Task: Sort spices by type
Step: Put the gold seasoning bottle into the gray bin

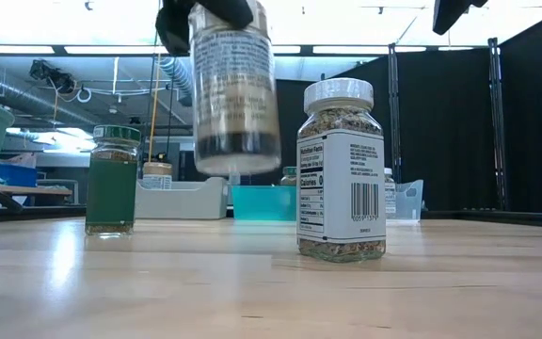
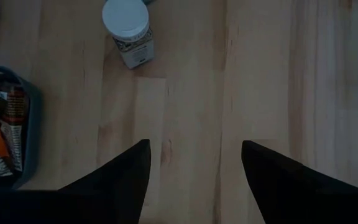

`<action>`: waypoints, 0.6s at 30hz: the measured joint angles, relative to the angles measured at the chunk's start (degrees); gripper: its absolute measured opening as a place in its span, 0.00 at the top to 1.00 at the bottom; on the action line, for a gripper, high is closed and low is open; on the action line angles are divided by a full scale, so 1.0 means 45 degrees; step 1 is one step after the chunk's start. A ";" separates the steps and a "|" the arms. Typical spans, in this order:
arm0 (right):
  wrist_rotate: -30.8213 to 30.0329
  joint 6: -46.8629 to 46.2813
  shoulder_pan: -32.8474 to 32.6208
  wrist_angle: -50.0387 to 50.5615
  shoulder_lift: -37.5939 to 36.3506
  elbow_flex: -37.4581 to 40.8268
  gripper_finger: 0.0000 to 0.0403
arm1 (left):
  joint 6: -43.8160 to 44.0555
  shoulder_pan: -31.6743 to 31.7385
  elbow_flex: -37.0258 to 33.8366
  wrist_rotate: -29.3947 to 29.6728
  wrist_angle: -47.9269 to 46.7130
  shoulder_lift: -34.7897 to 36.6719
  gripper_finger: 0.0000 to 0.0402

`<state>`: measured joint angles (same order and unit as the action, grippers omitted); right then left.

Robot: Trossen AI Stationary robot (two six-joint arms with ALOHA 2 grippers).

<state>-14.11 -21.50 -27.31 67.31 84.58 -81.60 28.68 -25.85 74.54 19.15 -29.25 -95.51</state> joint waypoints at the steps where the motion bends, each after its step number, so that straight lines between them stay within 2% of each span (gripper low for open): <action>1: -0.0015 0.0000 0.0000 0.0000 0.0000 0.0000 0.36 | 0.0119 0.0059 0.0000 0.0216 -0.0200 0.0223 0.33; 10: -0.0491 -0.0005 0.0000 -0.0034 0.0000 0.0000 0.36 | 0.1913 0.0679 0.0000 0.2207 -0.1917 0.2150 0.32; 18: -0.0691 0.0000 0.0015 -0.0049 0.0000 0.0000 0.36 | 0.2974 0.1789 0.0005 0.3356 -0.3212 0.3182 0.32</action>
<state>-17.22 -21.50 -27.24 67.09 84.58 -81.60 42.06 -17.80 74.56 34.26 -43.70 -81.19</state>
